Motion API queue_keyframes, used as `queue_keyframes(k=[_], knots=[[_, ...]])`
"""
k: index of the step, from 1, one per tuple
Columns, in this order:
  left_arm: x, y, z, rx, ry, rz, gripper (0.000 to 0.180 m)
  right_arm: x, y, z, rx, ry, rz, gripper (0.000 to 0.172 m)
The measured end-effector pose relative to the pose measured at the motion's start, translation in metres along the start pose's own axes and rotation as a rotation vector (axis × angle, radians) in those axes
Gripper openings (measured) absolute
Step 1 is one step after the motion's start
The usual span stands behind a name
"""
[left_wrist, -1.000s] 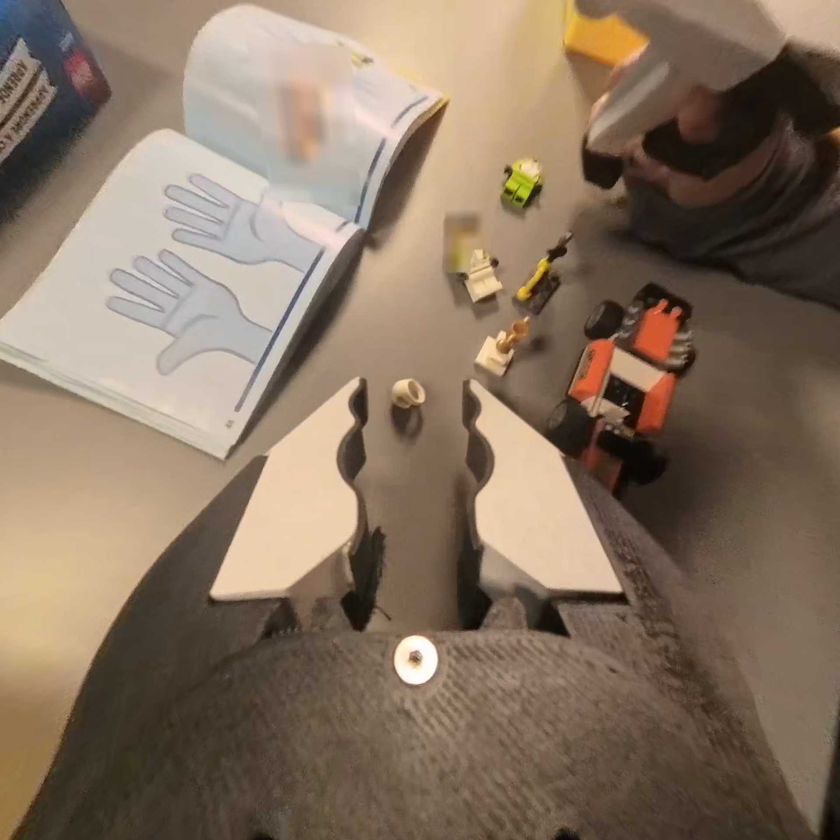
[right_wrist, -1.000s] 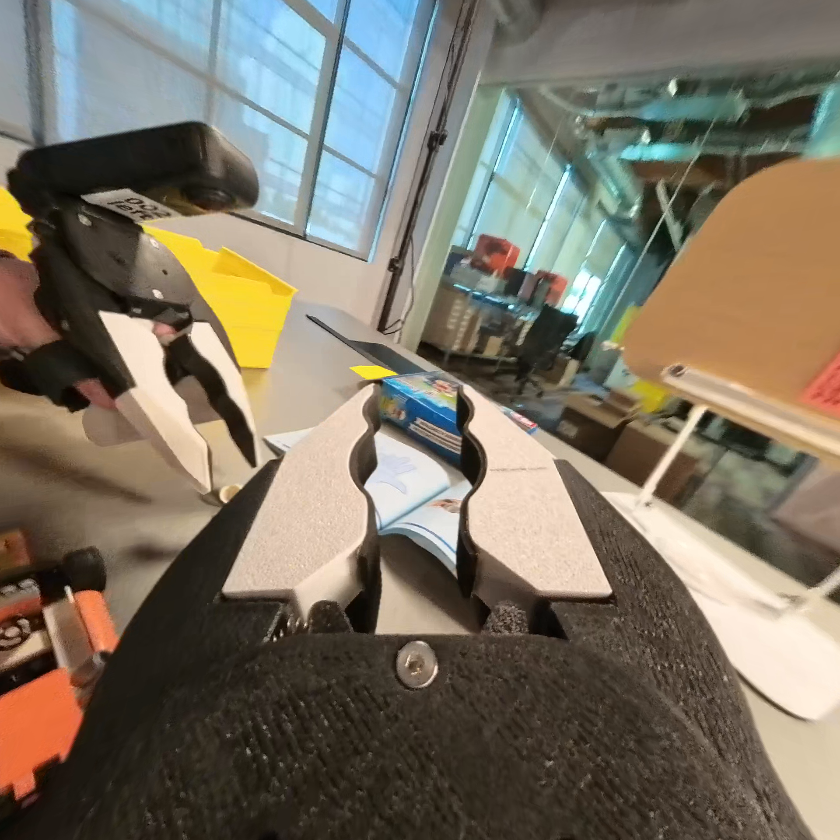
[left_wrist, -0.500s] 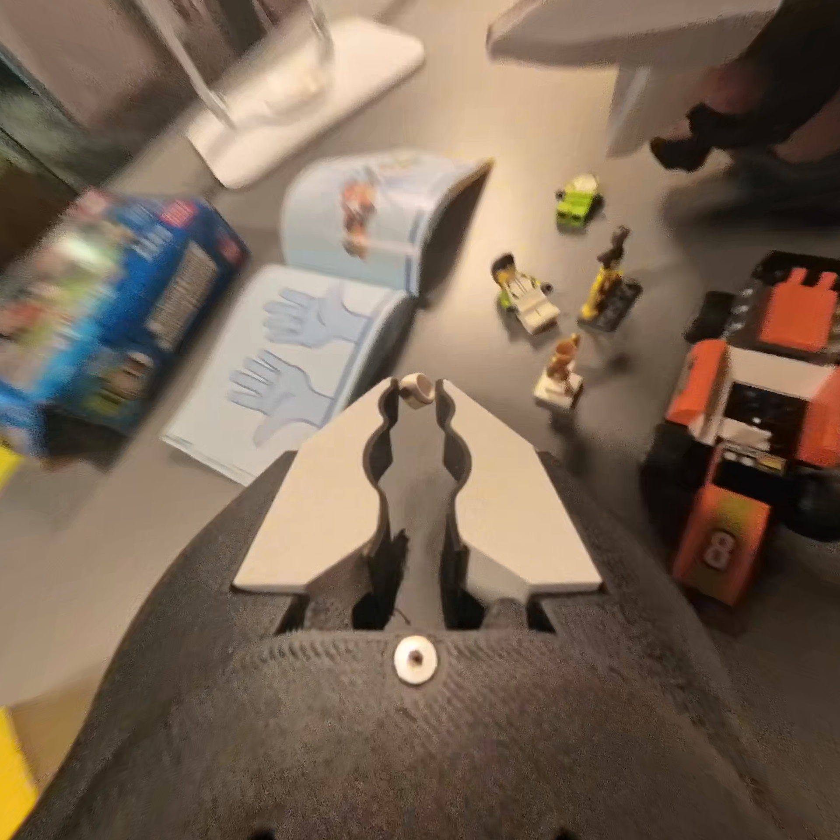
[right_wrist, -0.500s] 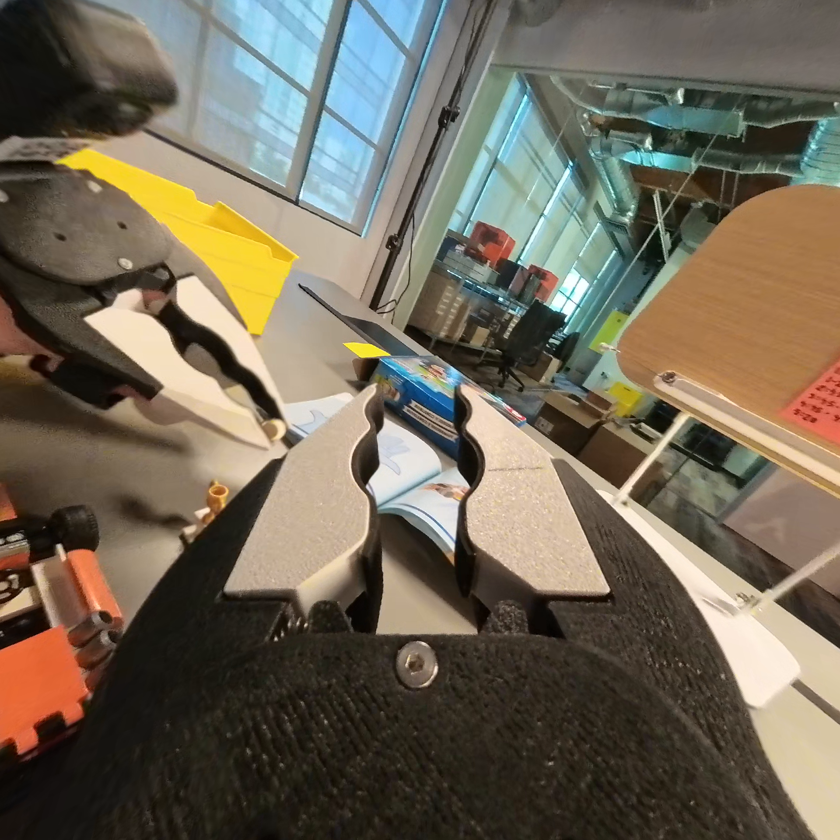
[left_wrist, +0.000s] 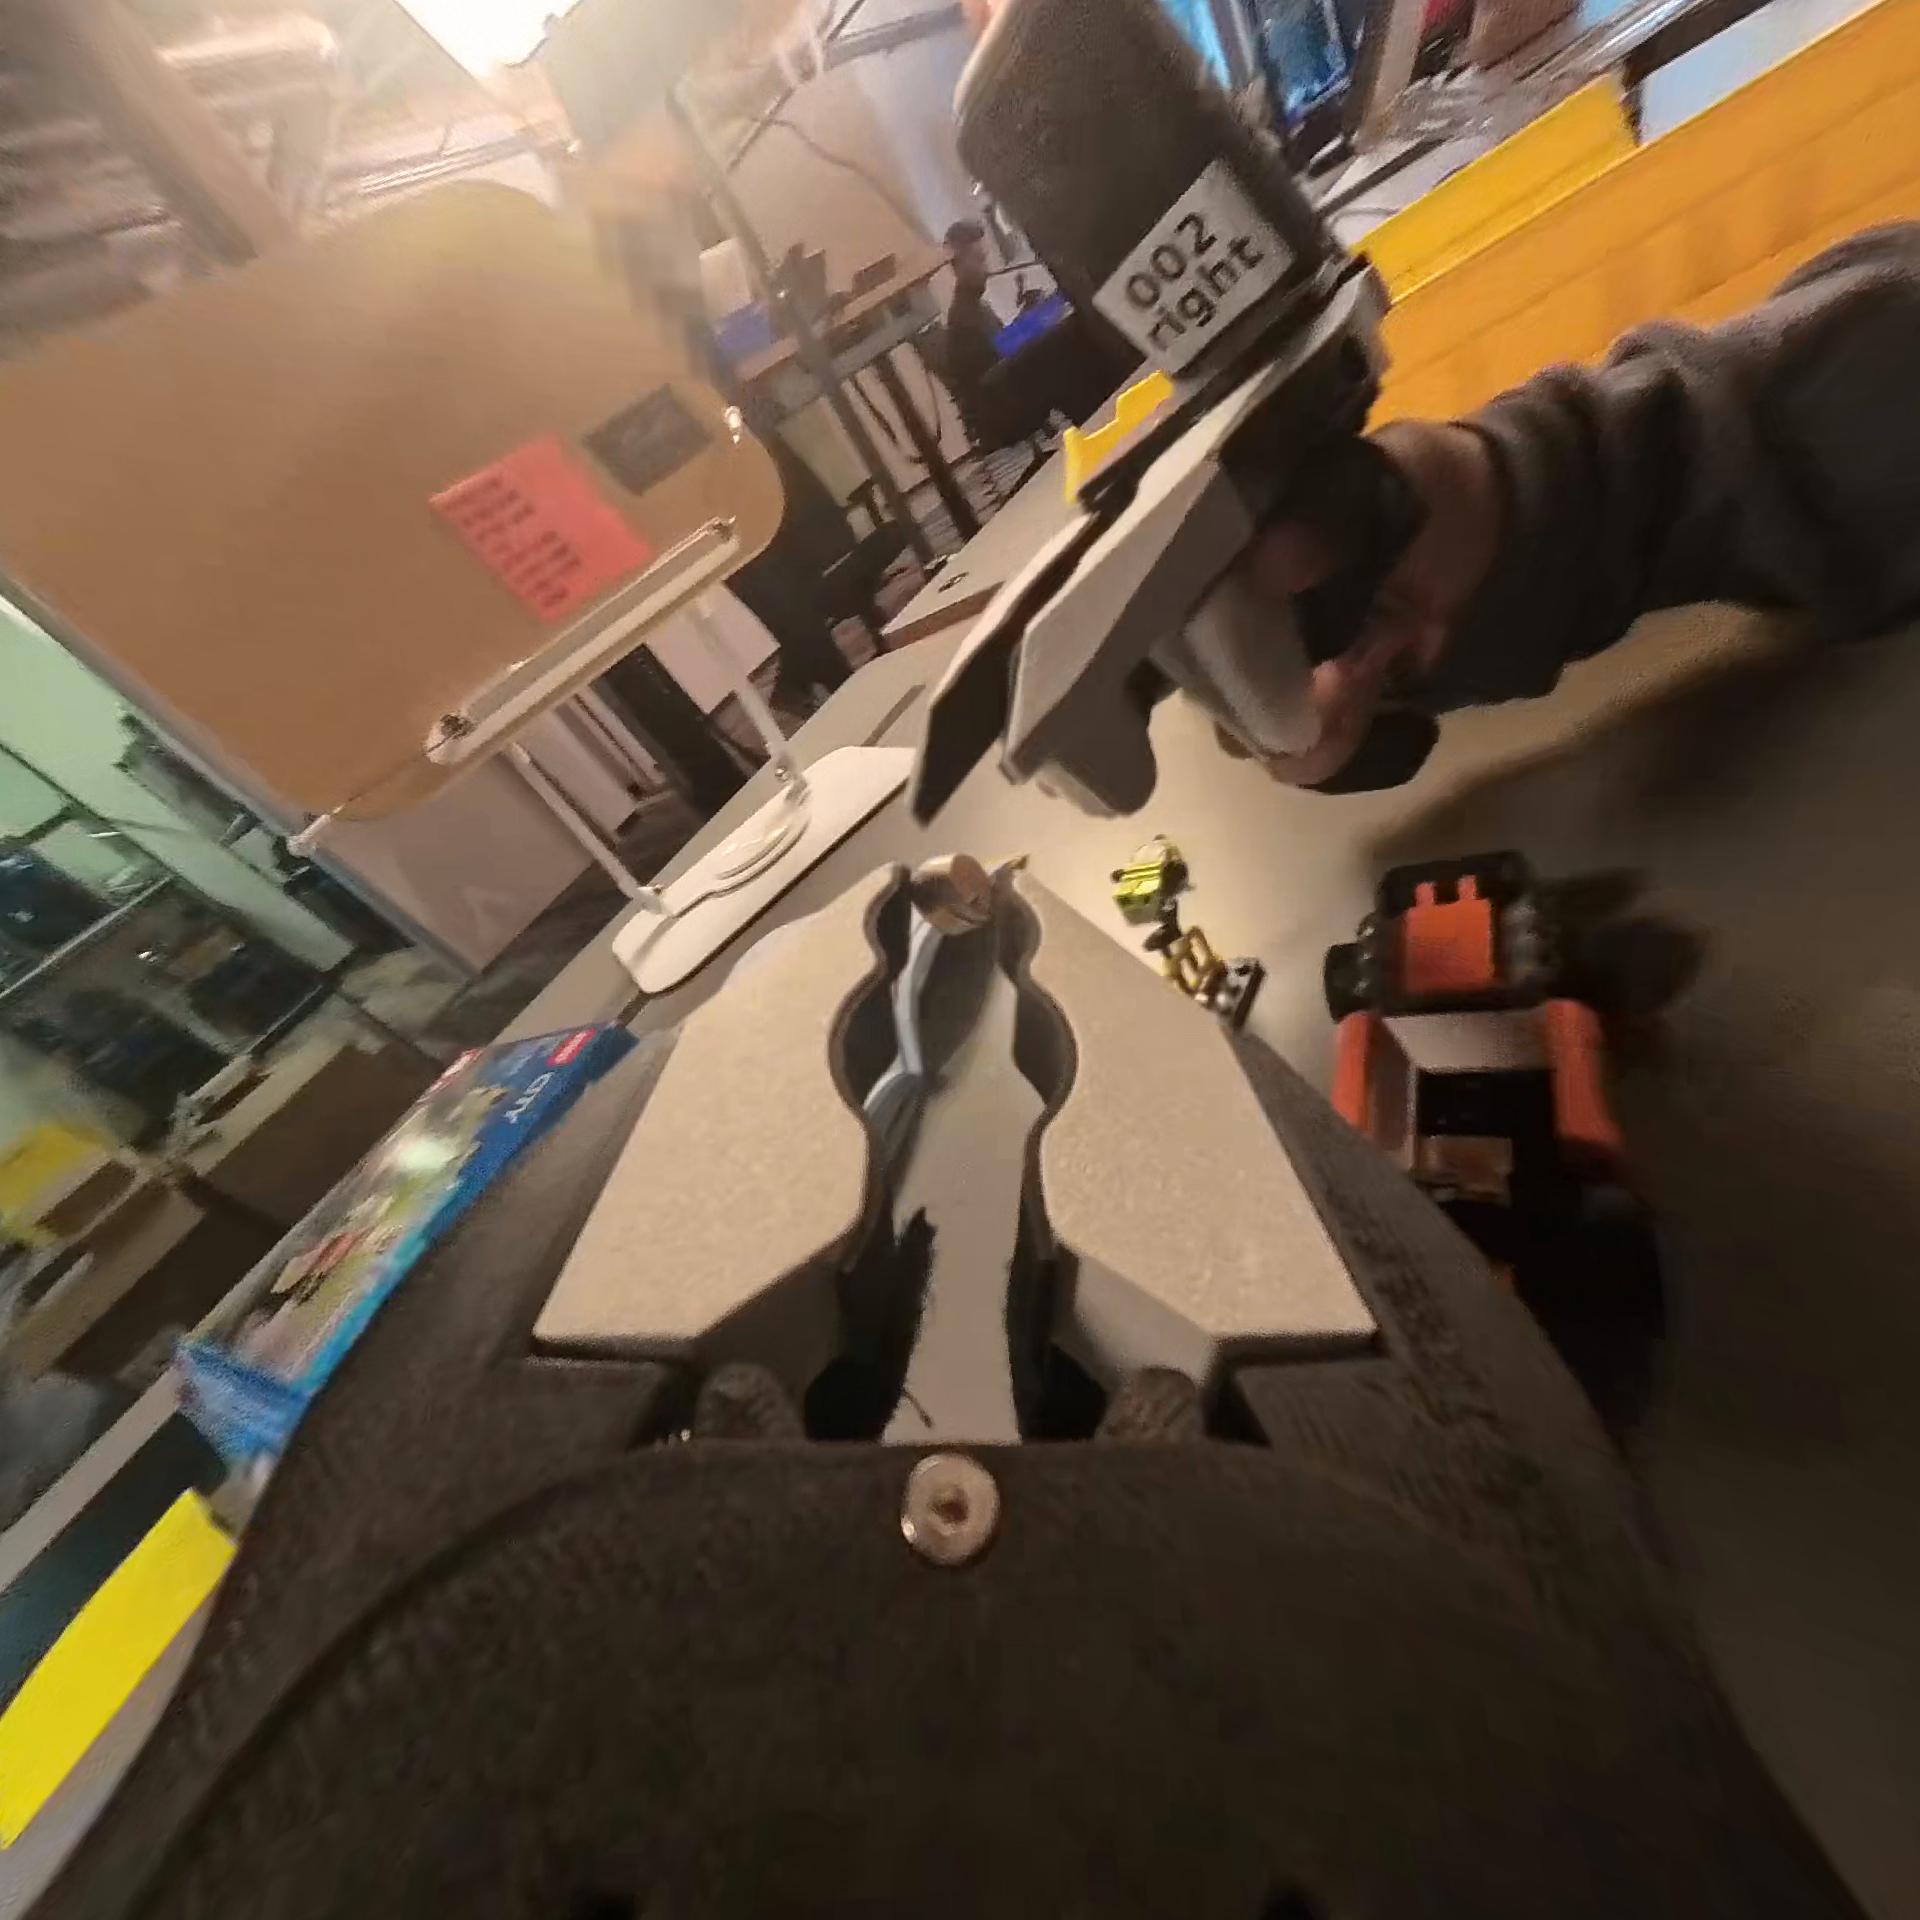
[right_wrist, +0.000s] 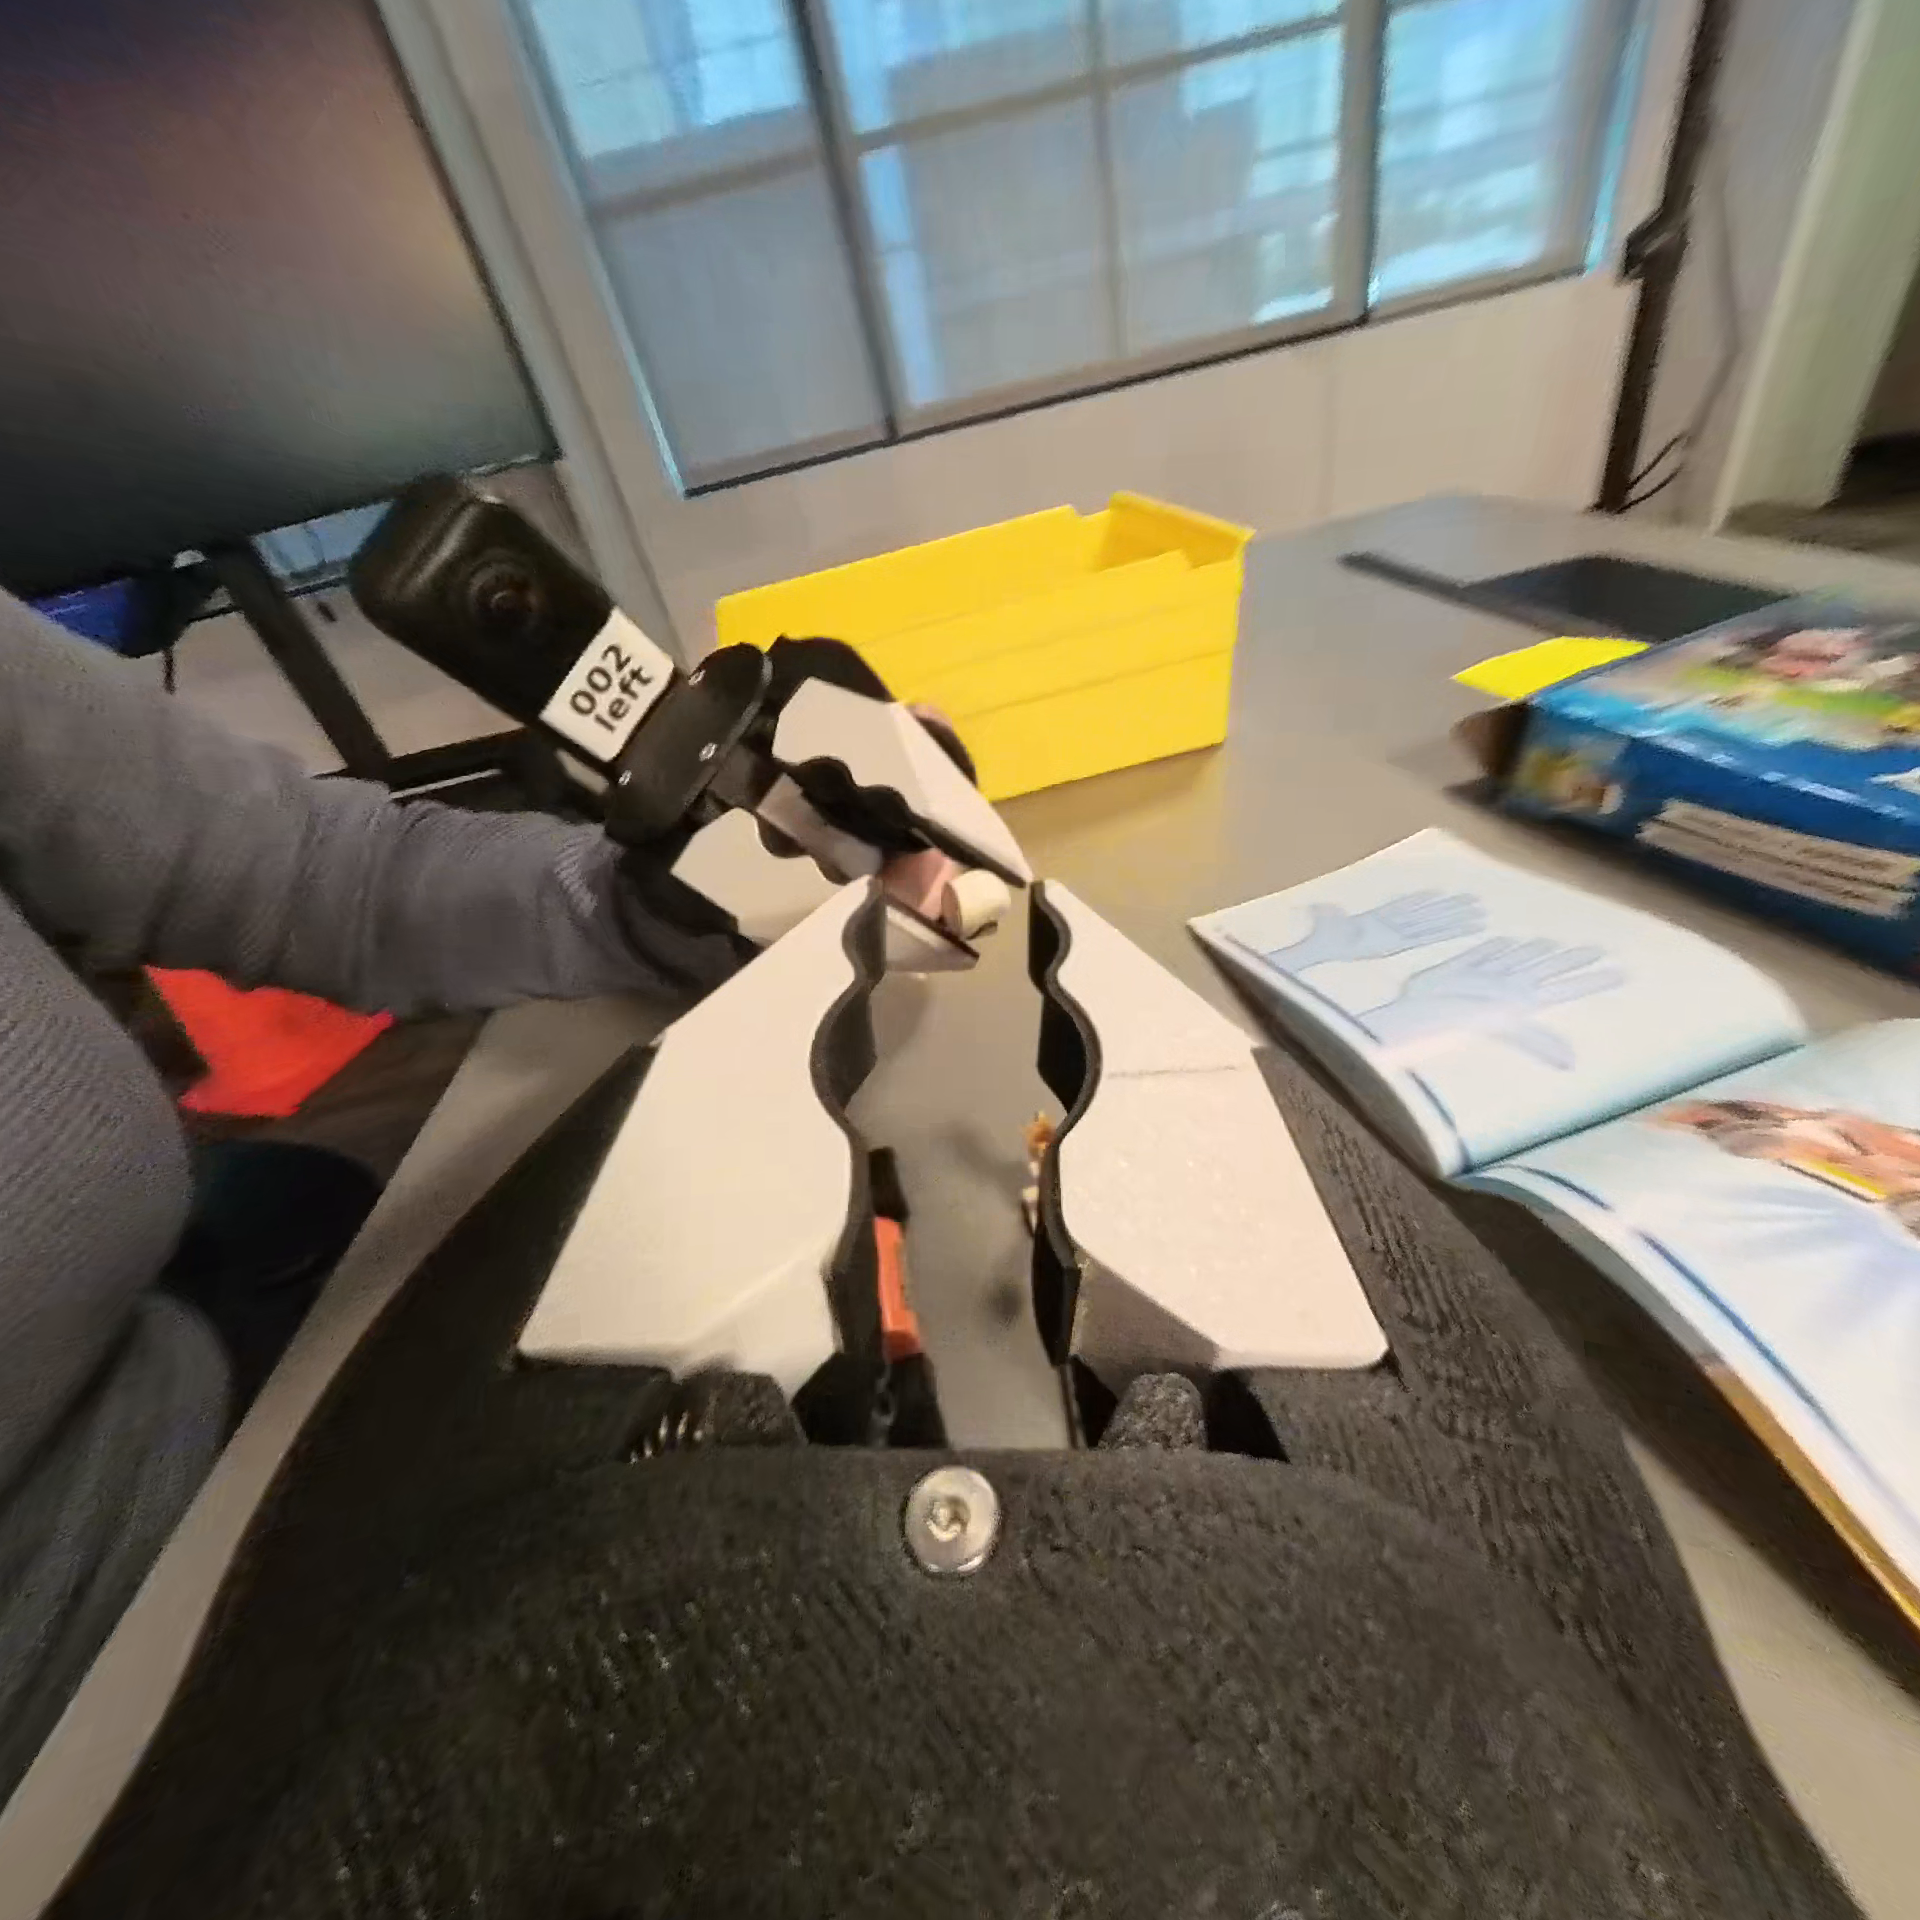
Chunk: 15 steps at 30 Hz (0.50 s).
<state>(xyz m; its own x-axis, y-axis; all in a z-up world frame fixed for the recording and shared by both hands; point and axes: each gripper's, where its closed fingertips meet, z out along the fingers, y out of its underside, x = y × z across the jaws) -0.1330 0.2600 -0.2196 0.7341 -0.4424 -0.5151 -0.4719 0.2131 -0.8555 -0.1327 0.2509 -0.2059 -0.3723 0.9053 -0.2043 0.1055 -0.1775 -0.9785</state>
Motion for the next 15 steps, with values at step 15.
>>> queue_keyframes(k=[15], knots=[[0.021,-0.009,0.003,0.031,0.081,0.031,0.015,-0.01,0.017,0.001,-0.061,-0.191,0.273,0.011]])
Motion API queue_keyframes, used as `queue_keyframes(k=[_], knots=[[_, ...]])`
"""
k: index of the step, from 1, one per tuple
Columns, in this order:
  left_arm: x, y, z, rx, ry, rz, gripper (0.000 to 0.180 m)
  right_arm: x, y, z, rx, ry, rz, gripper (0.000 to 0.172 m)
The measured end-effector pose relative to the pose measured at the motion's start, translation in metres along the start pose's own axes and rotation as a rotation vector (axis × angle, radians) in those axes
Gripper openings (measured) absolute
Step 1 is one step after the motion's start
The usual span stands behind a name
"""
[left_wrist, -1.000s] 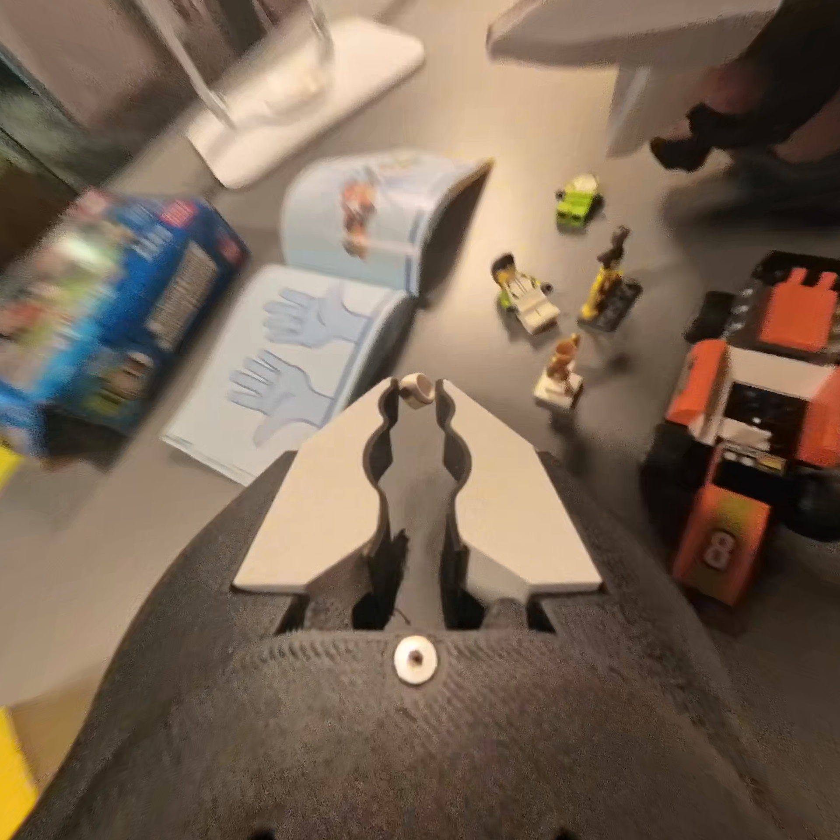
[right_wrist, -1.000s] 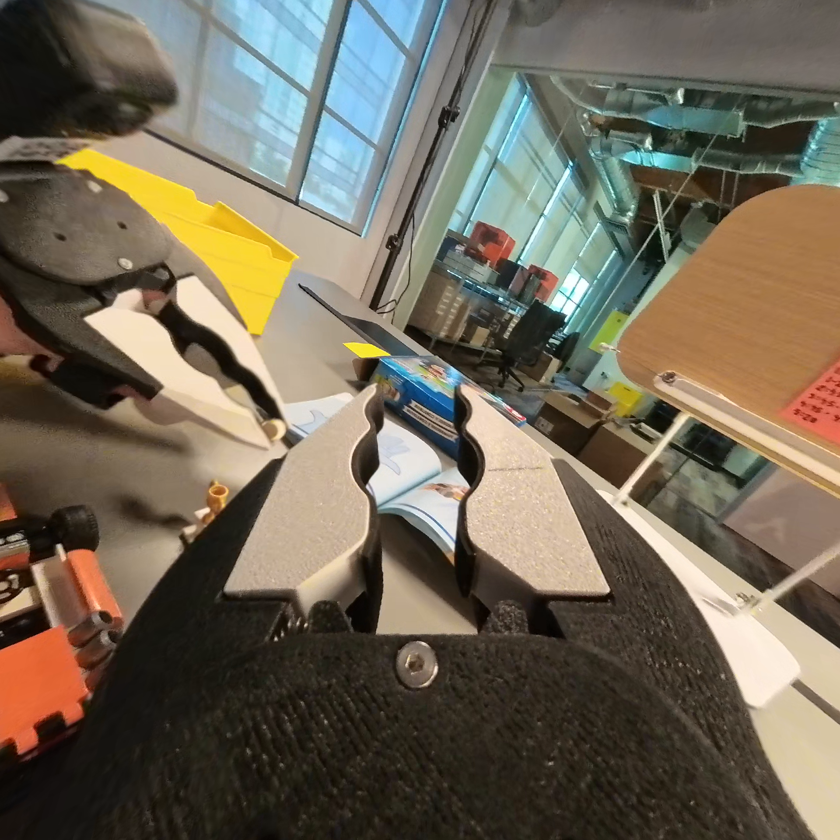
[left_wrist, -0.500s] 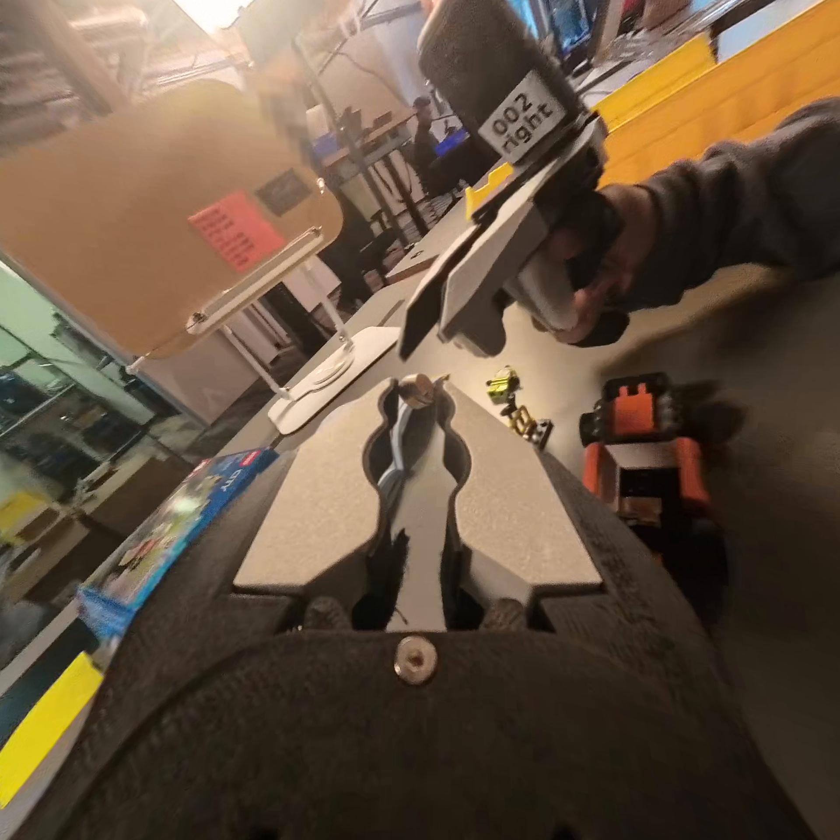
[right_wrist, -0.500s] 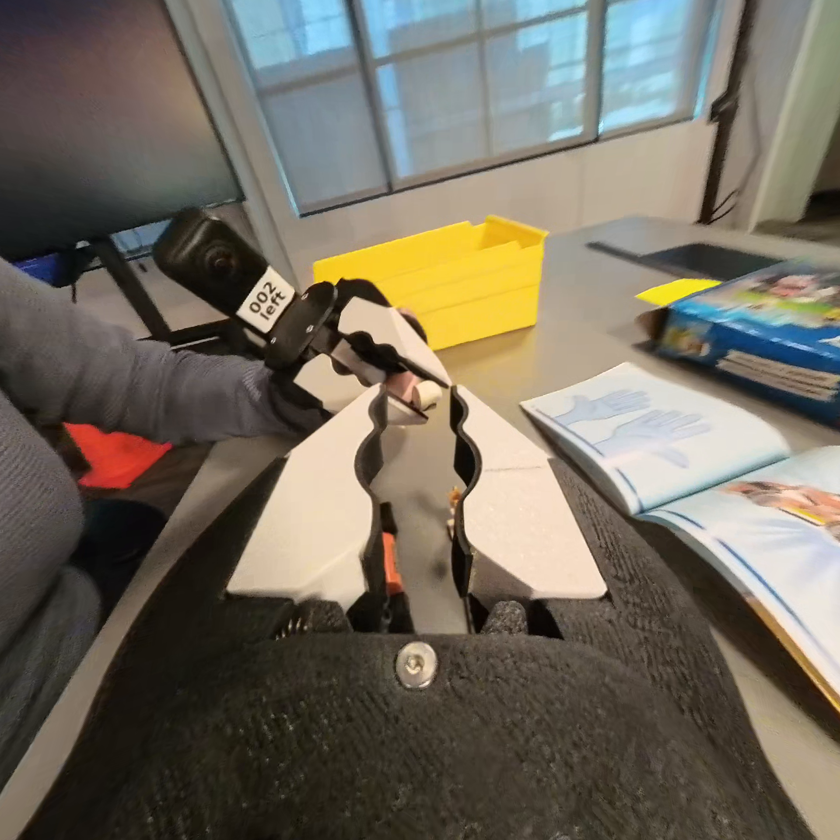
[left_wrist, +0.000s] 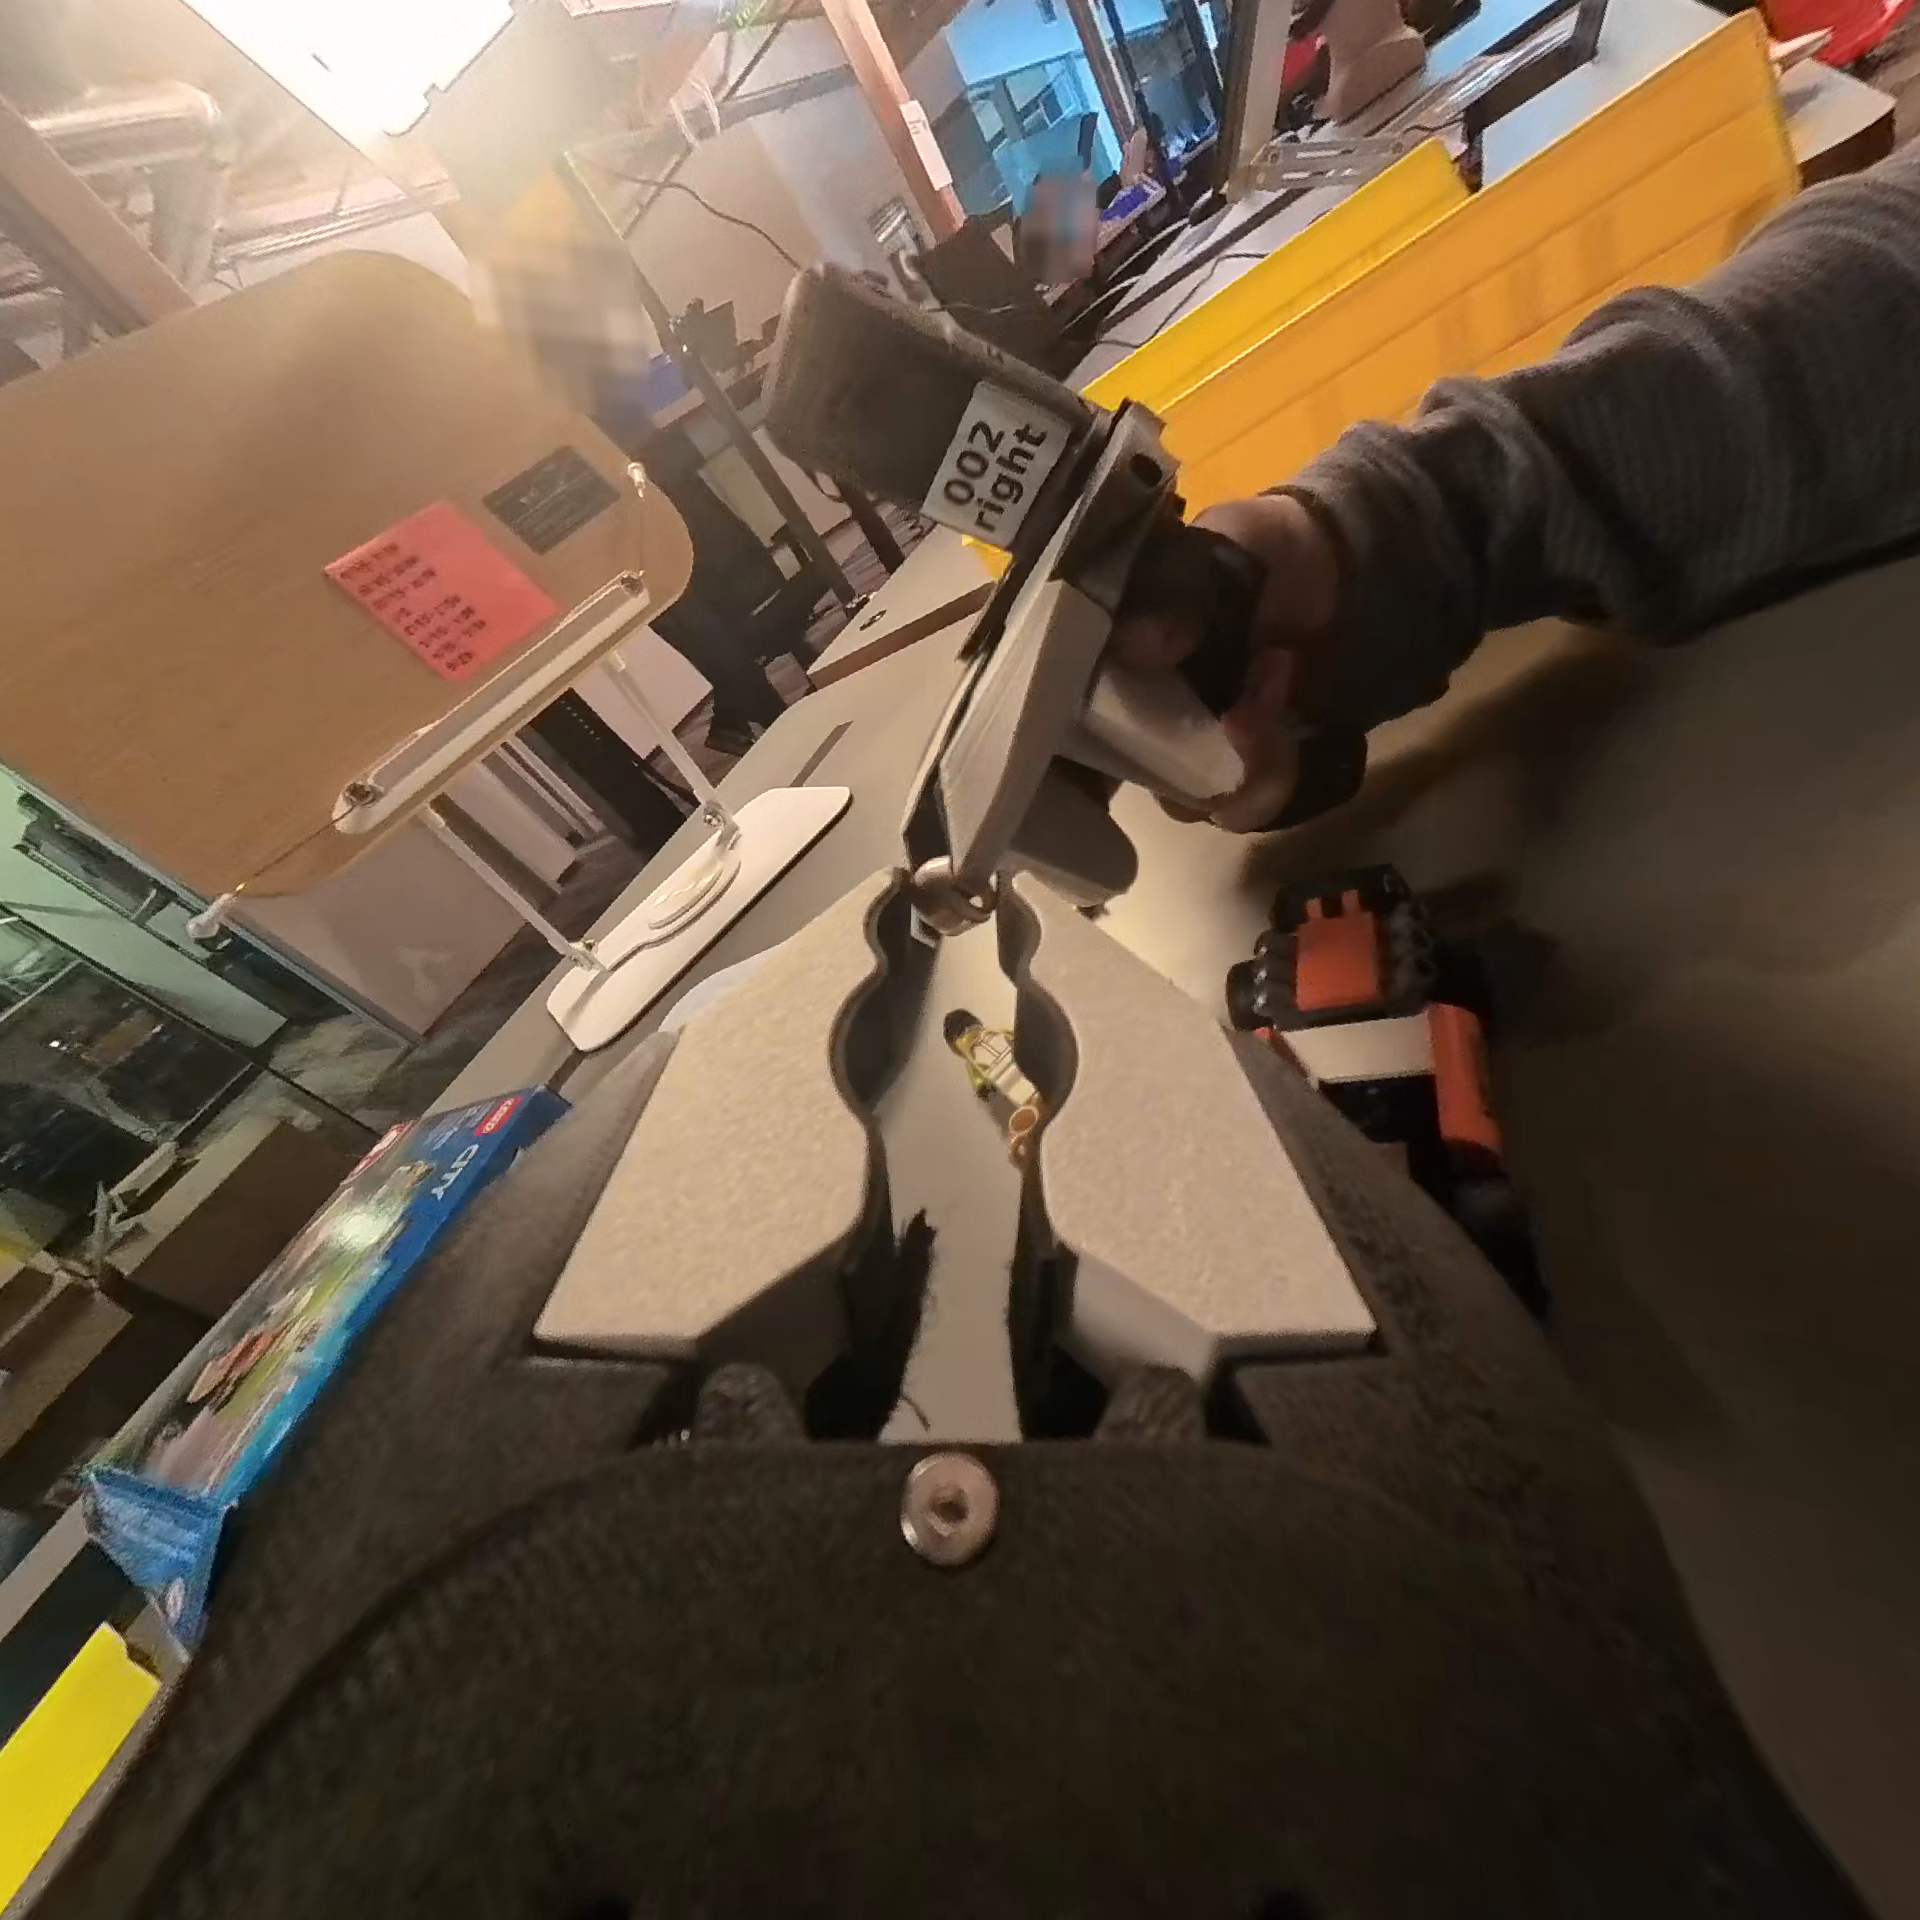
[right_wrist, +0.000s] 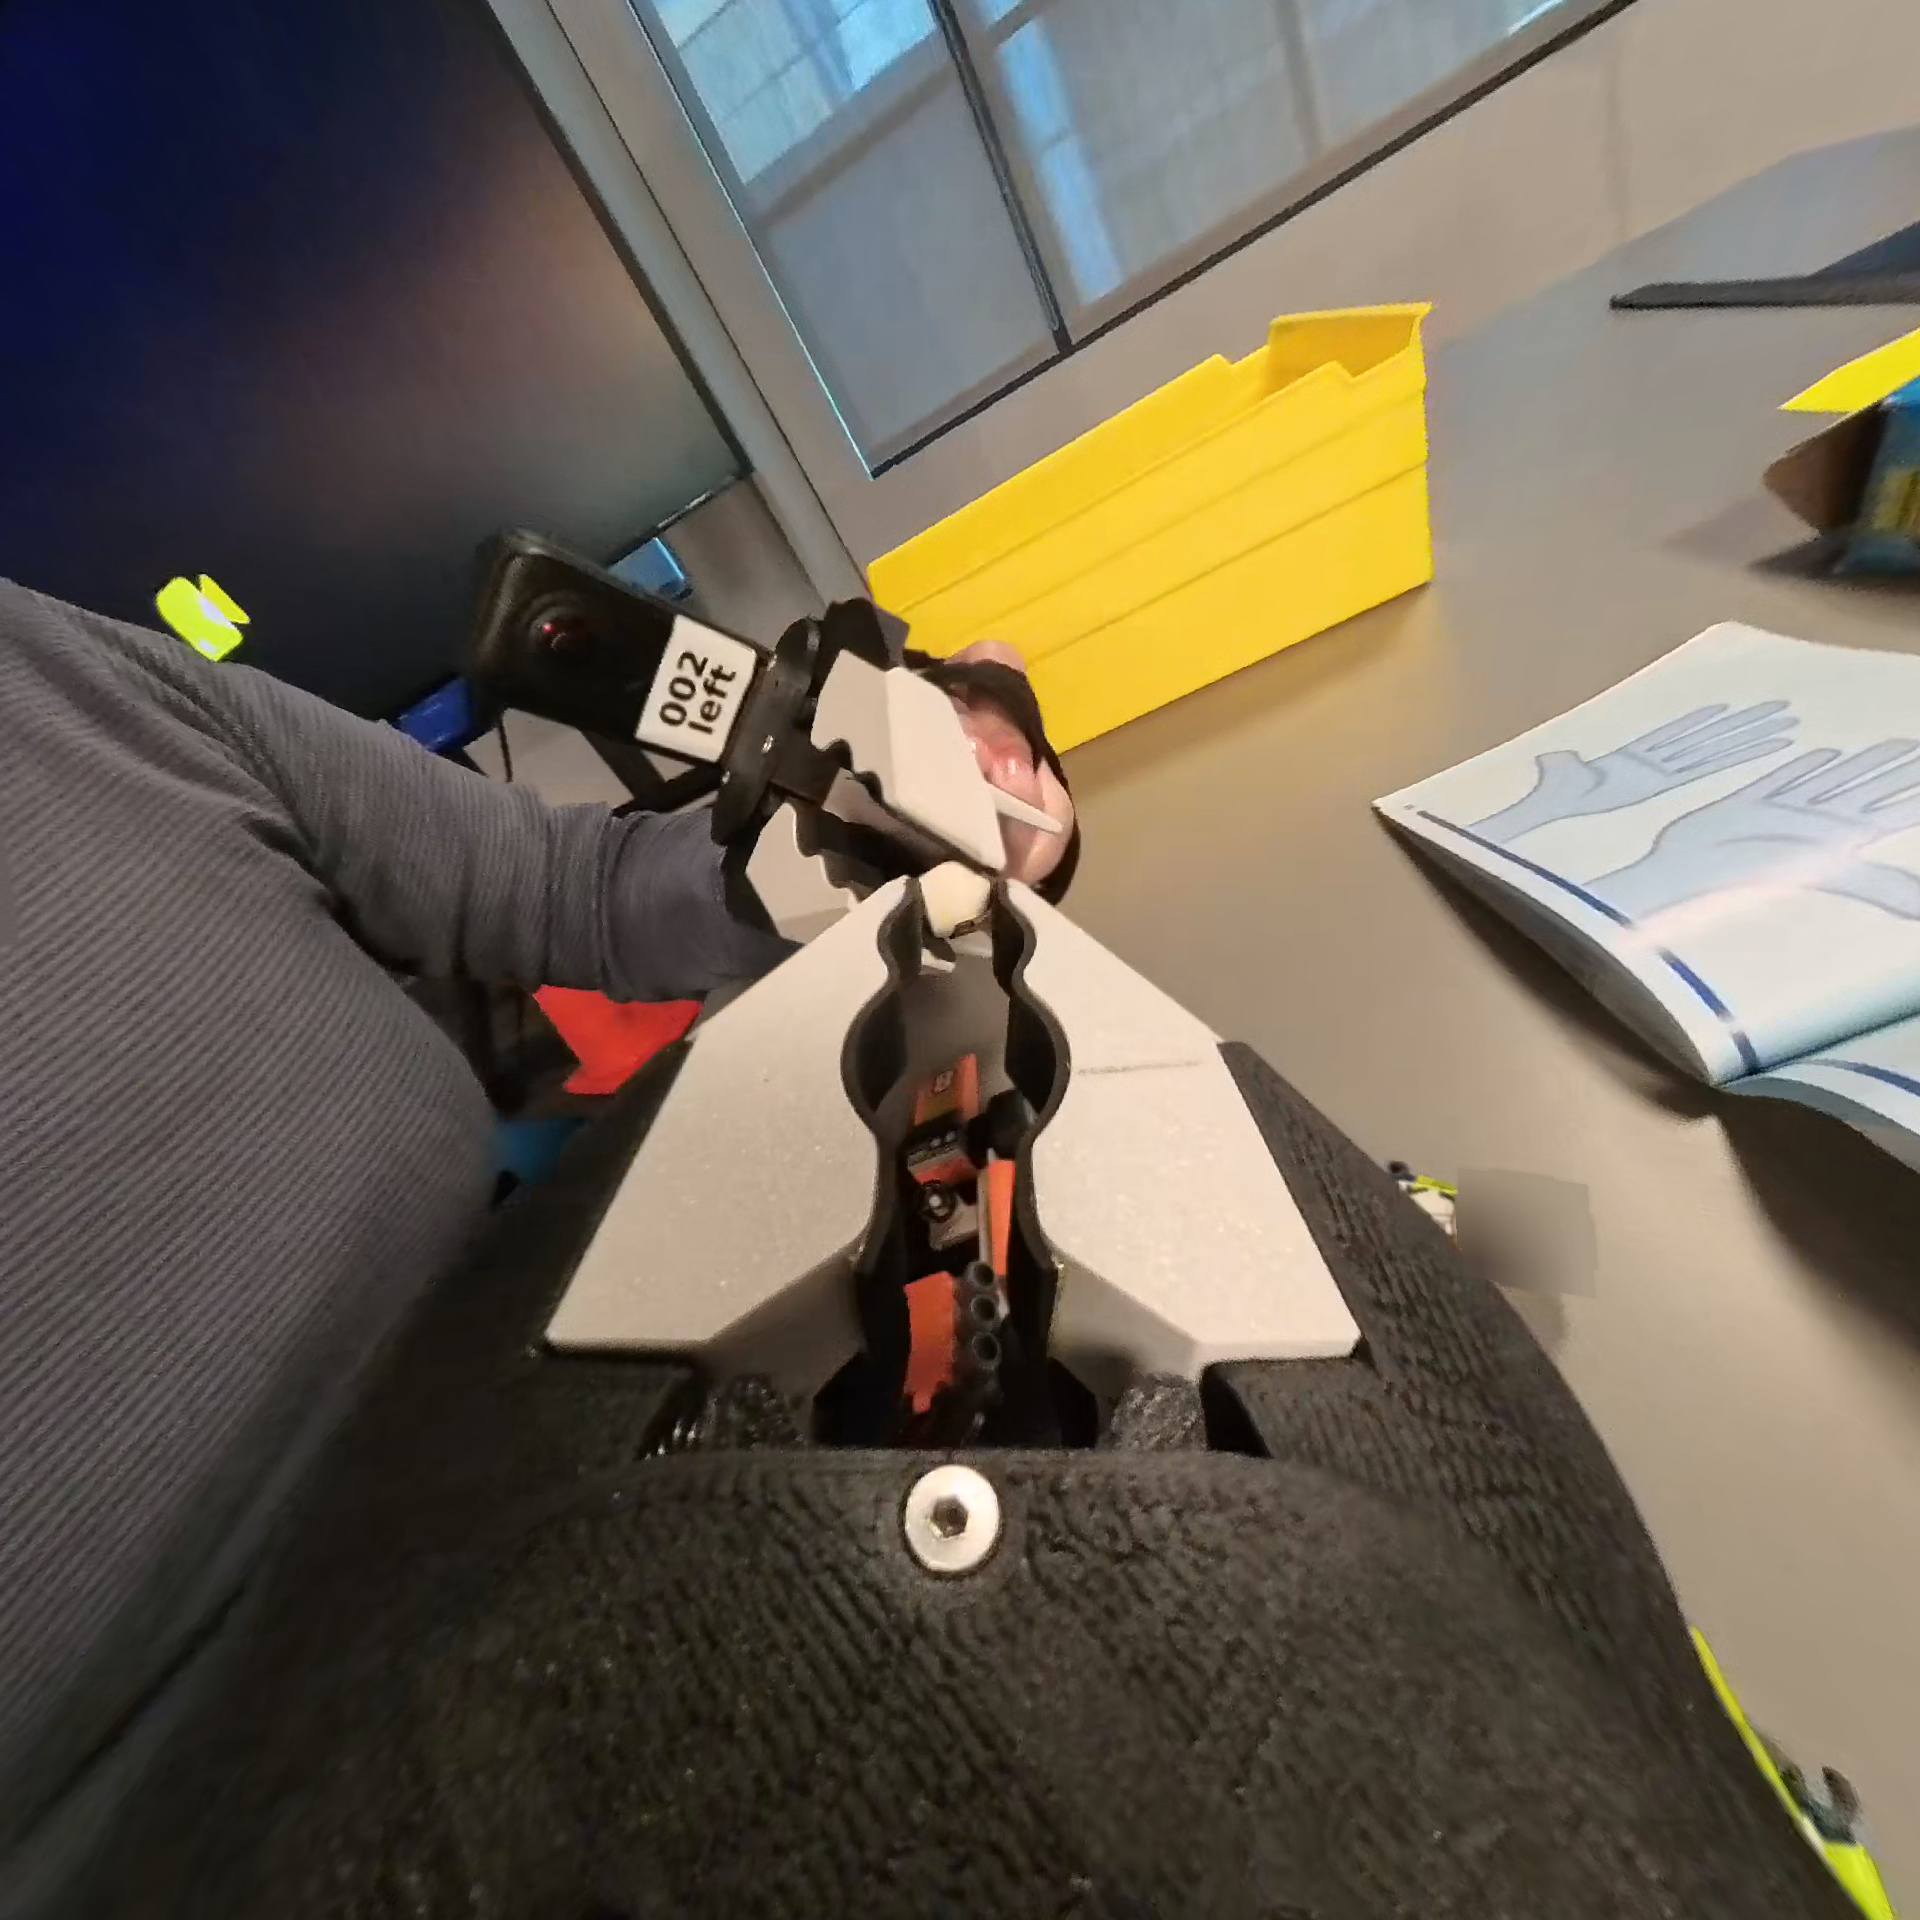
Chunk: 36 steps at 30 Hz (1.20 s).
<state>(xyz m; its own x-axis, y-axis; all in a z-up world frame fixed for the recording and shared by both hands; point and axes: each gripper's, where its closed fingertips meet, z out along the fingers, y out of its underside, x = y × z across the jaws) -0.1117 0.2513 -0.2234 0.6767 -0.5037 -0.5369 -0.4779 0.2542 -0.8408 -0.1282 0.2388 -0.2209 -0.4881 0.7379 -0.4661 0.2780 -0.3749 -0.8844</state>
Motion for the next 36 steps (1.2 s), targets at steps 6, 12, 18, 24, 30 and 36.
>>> queue_keyframes(k=[6,12,18,24,30,36], knots=[[-0.009,-0.007,-0.004,-0.008,-0.148,0.272,0.03,-0.004,-0.016,-0.011,0.101,-0.093,0.157,0.011],[-0.005,-0.016,-0.003,0.001,-0.214,0.424,0.021,-0.01,-0.011,-0.007,0.078,-0.178,0.241,0.009],[-0.004,-0.018,-0.003,0.01,-0.204,0.408,0.014,-0.014,-0.01,-0.006,0.073,-0.211,0.27,0.009],[-0.003,-0.02,-0.003,0.015,-0.209,0.41,0.014,-0.018,-0.011,-0.002,0.077,-0.243,0.282,0.009],[-0.005,-0.019,-0.003,0.007,-0.202,0.388,0.013,-0.016,-0.014,-0.007,0.097,-0.241,0.284,0.009],[-0.004,-0.016,-0.003,-0.037,-0.159,0.39,0.011,-0.012,-0.01,-0.006,0.106,-0.241,0.291,0.009]])
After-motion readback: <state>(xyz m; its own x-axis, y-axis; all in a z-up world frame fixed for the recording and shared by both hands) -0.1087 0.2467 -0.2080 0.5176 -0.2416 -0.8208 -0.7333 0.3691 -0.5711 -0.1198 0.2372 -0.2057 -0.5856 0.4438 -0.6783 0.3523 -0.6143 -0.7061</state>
